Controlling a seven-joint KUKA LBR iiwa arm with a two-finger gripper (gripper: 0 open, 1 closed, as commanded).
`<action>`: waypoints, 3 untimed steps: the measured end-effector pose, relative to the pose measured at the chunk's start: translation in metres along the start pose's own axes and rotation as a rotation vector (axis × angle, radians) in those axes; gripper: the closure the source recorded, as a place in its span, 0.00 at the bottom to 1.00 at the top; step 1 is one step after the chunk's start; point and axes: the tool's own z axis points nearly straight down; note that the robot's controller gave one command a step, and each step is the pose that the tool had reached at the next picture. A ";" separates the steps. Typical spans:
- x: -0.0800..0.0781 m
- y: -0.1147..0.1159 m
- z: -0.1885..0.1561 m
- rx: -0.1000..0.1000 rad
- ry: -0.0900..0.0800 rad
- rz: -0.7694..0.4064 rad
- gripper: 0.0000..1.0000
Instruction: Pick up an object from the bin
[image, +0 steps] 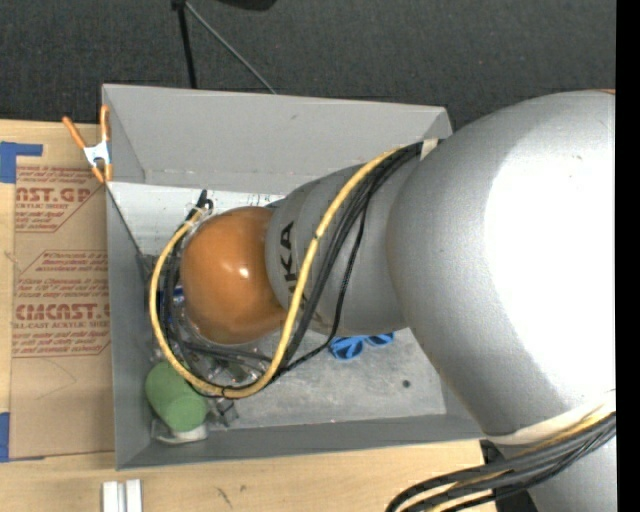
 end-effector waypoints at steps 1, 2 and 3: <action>-0.001 -0.002 0.000 0.002 -0.002 0.002 1.00; -0.013 -0.009 -0.089 0.000 -0.004 0.053 1.00; -0.033 -0.038 -0.182 -0.002 0.000 -0.839 1.00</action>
Offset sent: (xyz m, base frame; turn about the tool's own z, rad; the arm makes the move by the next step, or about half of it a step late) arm 0.0000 0.0000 0.0000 0.0000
